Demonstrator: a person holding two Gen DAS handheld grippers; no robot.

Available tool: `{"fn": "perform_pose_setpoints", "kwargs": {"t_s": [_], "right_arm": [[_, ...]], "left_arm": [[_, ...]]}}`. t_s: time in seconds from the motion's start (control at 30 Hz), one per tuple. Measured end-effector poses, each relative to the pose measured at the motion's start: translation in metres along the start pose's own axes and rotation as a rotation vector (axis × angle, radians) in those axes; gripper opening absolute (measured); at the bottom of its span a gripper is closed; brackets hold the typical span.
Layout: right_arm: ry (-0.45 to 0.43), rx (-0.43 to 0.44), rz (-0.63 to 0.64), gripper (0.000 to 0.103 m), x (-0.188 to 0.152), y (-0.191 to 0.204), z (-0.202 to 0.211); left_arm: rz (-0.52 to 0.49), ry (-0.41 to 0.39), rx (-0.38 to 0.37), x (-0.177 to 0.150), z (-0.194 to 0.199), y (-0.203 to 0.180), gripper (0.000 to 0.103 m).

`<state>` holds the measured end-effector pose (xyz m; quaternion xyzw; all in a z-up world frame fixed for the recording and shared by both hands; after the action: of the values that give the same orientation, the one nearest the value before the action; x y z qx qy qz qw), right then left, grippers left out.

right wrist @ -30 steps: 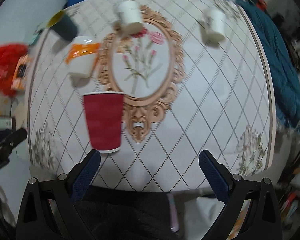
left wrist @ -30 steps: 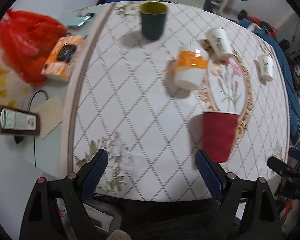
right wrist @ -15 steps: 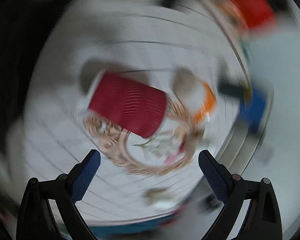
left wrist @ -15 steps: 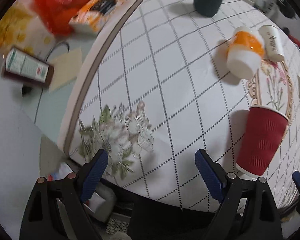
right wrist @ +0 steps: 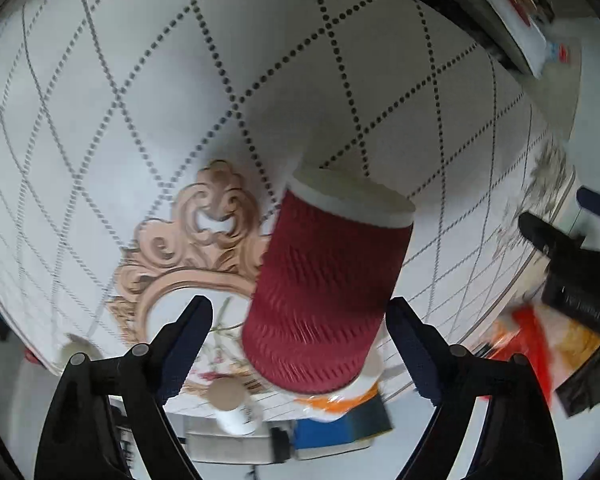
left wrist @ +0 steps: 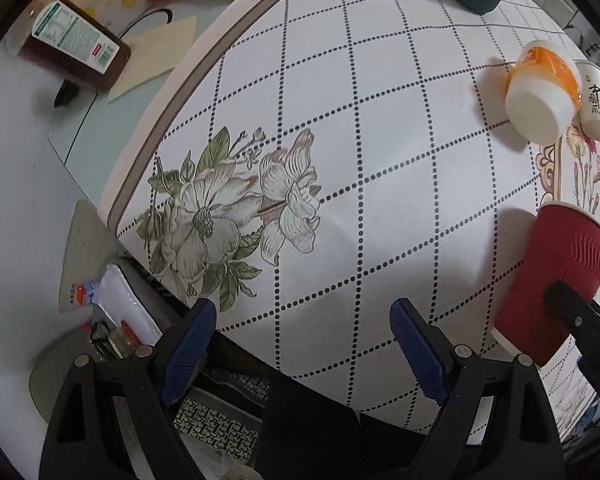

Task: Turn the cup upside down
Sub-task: 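Roll the right gripper to turn the red cup rim-down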

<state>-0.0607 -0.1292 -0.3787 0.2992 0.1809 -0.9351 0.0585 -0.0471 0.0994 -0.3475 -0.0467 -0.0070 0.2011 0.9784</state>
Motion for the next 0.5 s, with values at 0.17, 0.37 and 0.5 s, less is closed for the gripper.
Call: {"fn": "perform_pose_setpoints", "kwargs": {"t_s": [0.17, 0.37, 0.5], "right_arm": [[-0.013, 0.003, 0.013, 0.09, -0.005, -0.005, -0.016], [-0.022, 0.01, 0.038, 0.082, -0.006, -0.005, -0.032], [-0.026, 0.012, 0.03, 0.08, -0.012, -0.009, -0.046]], "left_arm": [[0.002, 0.007, -0.004, 0.002, -0.006, 0.002, 0.089], [-0.003, 0.01, -0.002, 0.002, -0.008, 0.002, 0.089], [-0.005, 0.013, 0.0, 0.005, -0.008, 0.002, 0.089]]}}
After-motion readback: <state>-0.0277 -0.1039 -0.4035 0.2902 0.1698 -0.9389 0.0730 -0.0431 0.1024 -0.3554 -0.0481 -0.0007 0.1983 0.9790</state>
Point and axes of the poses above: each gripper's, at about its wrist camera, not at the fingertips, and z roughly against the way its jaws point, y to its left, x to its top, the point moved 2 cm from there along -z, roughly the way its jaws point, and after that the axes turned 12 degrees about -x, right-handed, at the moved point
